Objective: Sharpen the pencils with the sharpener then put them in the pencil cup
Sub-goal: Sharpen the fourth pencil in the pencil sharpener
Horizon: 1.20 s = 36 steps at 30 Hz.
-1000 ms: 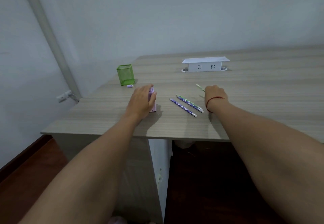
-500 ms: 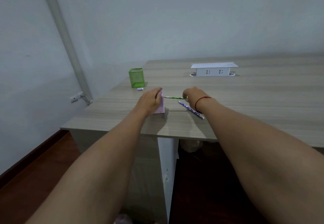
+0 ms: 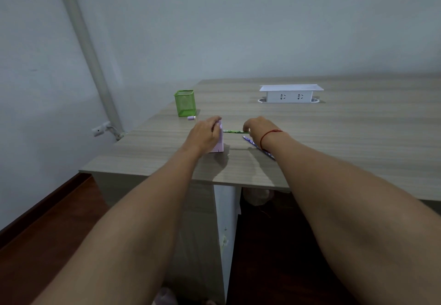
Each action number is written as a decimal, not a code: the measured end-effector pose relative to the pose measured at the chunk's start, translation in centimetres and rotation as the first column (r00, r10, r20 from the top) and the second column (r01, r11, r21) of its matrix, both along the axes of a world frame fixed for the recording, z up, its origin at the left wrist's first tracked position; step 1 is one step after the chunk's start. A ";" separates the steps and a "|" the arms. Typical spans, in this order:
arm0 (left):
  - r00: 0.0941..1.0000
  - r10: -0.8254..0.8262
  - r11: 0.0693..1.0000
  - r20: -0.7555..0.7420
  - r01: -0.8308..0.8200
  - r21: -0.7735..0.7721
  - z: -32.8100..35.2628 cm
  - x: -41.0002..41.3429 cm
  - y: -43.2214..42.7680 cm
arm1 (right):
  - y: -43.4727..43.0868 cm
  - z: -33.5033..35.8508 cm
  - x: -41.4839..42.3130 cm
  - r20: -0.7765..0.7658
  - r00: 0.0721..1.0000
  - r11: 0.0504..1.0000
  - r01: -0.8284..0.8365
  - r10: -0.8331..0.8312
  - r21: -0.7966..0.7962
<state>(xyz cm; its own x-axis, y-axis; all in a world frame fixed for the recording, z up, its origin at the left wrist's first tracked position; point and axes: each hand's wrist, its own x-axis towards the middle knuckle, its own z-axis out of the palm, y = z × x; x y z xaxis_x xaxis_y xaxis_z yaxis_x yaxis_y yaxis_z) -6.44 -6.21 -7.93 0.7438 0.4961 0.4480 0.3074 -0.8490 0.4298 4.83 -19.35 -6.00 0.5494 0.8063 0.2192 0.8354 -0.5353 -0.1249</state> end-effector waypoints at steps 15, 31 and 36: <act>0.995 0.050 0.996 0.086 -0.056 0.075 -1.0 0.4 -0.6 | 3.0 -0.9 2.0 0.185 0.975 0.992 -0.115 0.123 -0.054; 0.985 0.074 0.994 0.155 -0.085 0.068 -1.1 0.4 -1.3 | 5.2 -1.7 -0.2 0.234 0.962 0.989 -0.146 0.143 -0.008; 0.999 0.035 0.995 0.039 -0.039 0.090 -0.4 0.1 0.1 | 5.2 -1.3 -0.3 0.226 0.963 0.989 -0.147 0.148 -0.019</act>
